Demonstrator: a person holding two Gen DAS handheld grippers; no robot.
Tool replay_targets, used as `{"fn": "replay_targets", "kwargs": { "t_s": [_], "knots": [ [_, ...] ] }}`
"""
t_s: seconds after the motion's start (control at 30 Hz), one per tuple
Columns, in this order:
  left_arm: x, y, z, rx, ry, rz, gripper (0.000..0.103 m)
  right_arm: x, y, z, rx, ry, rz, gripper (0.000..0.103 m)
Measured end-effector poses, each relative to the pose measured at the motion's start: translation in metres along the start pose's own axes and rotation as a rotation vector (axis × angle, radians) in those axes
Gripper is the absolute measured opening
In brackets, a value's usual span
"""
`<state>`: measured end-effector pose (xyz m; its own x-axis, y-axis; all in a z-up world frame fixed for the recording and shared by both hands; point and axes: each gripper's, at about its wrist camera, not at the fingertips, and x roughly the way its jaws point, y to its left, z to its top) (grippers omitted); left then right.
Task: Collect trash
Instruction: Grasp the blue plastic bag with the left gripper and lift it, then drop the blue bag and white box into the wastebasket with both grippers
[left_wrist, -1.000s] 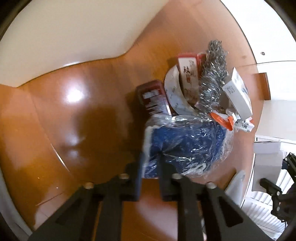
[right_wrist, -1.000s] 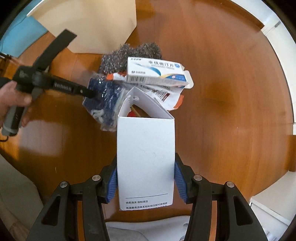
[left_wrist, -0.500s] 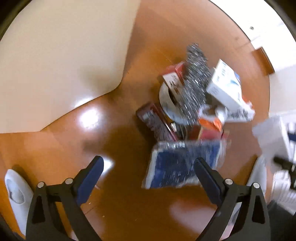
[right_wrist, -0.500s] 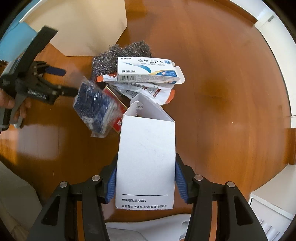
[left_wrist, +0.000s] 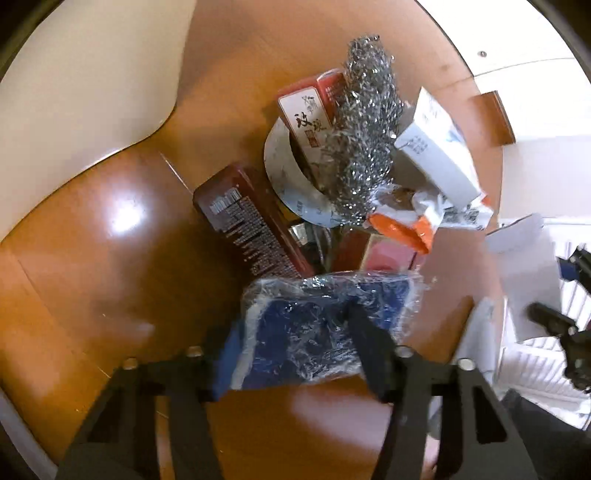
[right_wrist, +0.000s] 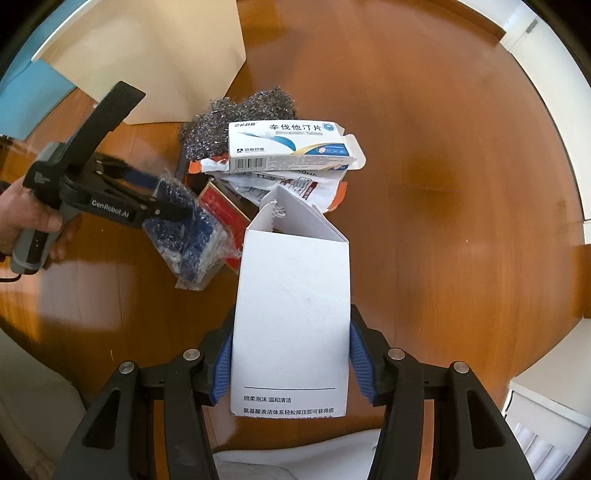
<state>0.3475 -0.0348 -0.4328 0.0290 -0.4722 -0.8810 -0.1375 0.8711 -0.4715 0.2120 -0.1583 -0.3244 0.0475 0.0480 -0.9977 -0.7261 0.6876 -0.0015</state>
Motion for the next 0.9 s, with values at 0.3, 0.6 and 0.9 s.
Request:
{"fn": "replay_targets", "kwargs": {
  "t_s": [0.3,0.6,0.9],
  "knots": [
    [-0.03,-0.019,-0.047,-0.094,-0.037,-0.075,0.014,-0.008,-0.001,0.01,0.014,-0.02,-0.031,0.056],
    [-0.165,-0.085,-0.068,-0.061,-0.259,-0.072,0.014,-0.025,0.0,0.018,0.066,-0.086,0.003,0.056],
    [-0.379,-0.063,-0.008,-0.08,-0.662,0.16,0.014,-0.052,-0.01,0.028,0.129,-0.17,-0.028,0.056]
  ]
}}
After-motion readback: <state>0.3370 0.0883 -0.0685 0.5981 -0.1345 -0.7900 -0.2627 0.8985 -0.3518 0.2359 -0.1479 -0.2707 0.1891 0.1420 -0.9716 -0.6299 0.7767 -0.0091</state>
